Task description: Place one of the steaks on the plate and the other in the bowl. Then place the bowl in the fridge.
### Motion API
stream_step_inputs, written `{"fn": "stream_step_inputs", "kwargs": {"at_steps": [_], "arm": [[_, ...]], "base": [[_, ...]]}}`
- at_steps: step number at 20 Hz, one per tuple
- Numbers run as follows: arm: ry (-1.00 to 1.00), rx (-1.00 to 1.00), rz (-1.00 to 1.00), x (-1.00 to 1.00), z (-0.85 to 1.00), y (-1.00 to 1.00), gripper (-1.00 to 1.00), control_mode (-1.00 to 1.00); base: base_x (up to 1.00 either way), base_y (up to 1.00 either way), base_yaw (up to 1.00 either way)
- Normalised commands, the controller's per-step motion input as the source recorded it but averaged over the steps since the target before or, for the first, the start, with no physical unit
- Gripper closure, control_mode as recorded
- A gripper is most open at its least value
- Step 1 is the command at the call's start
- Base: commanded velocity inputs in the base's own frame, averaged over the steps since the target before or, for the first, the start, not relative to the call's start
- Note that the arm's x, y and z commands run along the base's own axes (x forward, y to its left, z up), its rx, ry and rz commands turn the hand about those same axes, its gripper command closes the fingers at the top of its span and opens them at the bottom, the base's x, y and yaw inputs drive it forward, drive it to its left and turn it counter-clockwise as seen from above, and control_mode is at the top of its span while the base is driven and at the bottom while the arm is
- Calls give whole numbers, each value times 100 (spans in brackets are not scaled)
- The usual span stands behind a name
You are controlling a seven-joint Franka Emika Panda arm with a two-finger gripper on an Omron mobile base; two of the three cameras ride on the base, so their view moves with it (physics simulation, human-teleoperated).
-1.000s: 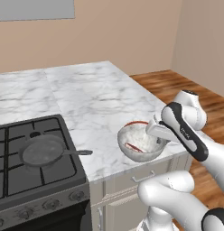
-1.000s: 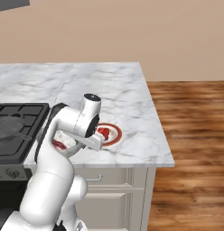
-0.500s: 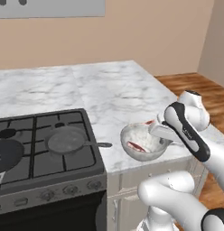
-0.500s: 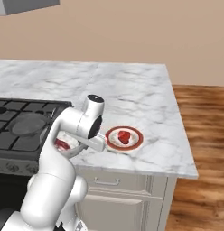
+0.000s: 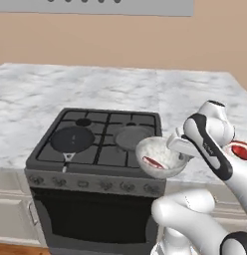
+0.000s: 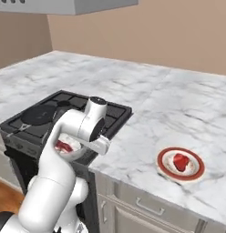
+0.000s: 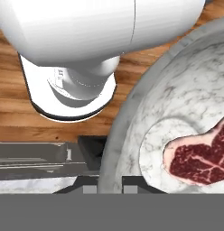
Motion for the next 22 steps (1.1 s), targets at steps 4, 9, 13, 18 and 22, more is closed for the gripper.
{"fn": "stream_step_inputs", "kwargs": {"at_steps": [4,9,13,18,22], "arm": [[0,0,0,0,0,0,100,100],[0,0,0,0,0,0,100,100],[0,0,0,0,0,0,100,100],[0,0,0,0,0,0,100,100],[0,0,0,0,0,0,100,100]], "base": [[0,16,72],[0,32,72],[0,33,72],[-4,35,70],[-12,42,66]]}}
